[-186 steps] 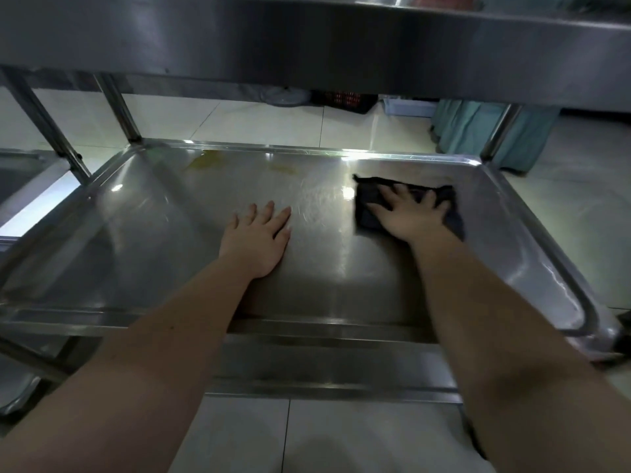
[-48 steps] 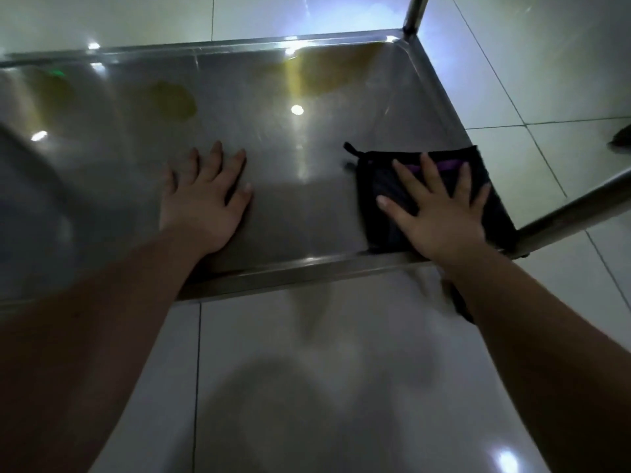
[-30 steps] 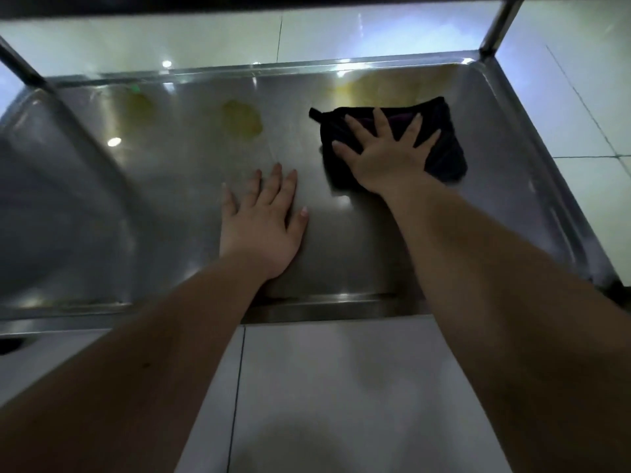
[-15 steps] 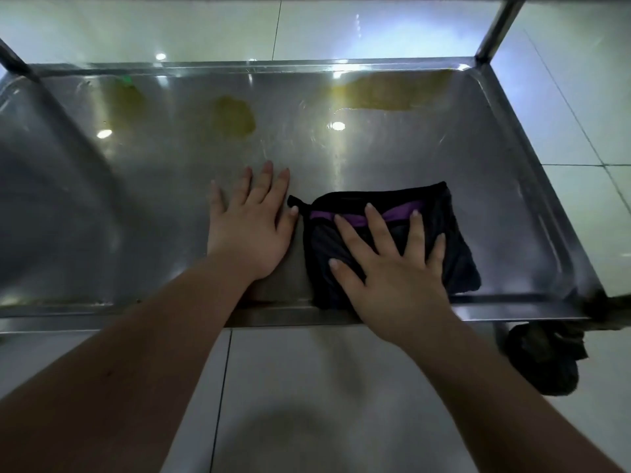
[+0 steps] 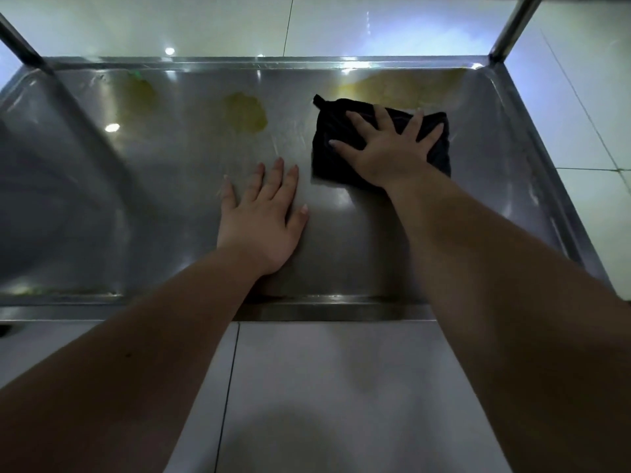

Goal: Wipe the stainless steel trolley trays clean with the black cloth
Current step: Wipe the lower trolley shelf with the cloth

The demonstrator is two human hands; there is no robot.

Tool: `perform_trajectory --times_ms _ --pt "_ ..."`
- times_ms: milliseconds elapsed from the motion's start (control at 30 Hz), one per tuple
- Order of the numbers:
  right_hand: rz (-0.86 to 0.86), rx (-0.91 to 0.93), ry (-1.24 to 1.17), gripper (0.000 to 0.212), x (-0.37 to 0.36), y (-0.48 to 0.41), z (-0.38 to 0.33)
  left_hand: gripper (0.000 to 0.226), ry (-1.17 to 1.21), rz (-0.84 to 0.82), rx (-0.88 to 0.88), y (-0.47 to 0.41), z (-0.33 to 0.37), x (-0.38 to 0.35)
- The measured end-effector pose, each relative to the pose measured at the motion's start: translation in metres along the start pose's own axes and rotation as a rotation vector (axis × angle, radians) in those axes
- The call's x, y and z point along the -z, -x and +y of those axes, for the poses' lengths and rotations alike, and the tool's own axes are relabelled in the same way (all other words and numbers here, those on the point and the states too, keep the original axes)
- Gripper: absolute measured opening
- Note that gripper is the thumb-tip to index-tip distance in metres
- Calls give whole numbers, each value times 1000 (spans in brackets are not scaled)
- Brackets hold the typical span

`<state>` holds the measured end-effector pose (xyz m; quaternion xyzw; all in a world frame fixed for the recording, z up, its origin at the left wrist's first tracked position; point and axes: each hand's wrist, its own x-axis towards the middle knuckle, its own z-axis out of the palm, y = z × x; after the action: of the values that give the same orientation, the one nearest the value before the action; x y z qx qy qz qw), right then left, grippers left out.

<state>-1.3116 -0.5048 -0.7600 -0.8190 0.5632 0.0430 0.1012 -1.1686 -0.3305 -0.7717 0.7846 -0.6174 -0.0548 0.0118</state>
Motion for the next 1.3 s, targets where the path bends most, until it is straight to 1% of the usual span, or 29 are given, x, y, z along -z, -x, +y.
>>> perform_trajectory --times_ms 133,300,367,467,667,800,900,1067,1133,1200,1233,1300 --pt "15 92 26 78 -8 54 20 66 -2 -10 1 2 1 1" --pt "69 212 64 75 -35 172 29 66 -1 -6 3 4 3 1" --pt "65 240 65 72 -38 187 31 66 -8 0 -7 7 4 1" --pt "26 195 0 71 -31 155 29 63 -14 -1 -3 9 6 2" --pt "33 55 -20 74 -11 25 -5 64 -12 9 15 7 8 1" --pt "32 55 -28 76 -9 2 -12 66 2 13 7 6 3 1" --pt "57 80 16 75 -5 5 12 65 16 27 5 5 1 -1" --pt "17 -89 13 76 15 11 106 66 4 16 8 5 3 -2" --pt "-12 -161 0 78 19 13 126 66 4 25 3 5 5 -2" --pt "-26 -213 -34 78 19 9 110 67 6 24 -11 6 7 -2" --pt "-20 -189 -41 78 17 6 91 68 9 26 -15 6 7 -3" --pt "-2 -27 -12 76 7 3 41 69 11 29 -15 7 5 -3"
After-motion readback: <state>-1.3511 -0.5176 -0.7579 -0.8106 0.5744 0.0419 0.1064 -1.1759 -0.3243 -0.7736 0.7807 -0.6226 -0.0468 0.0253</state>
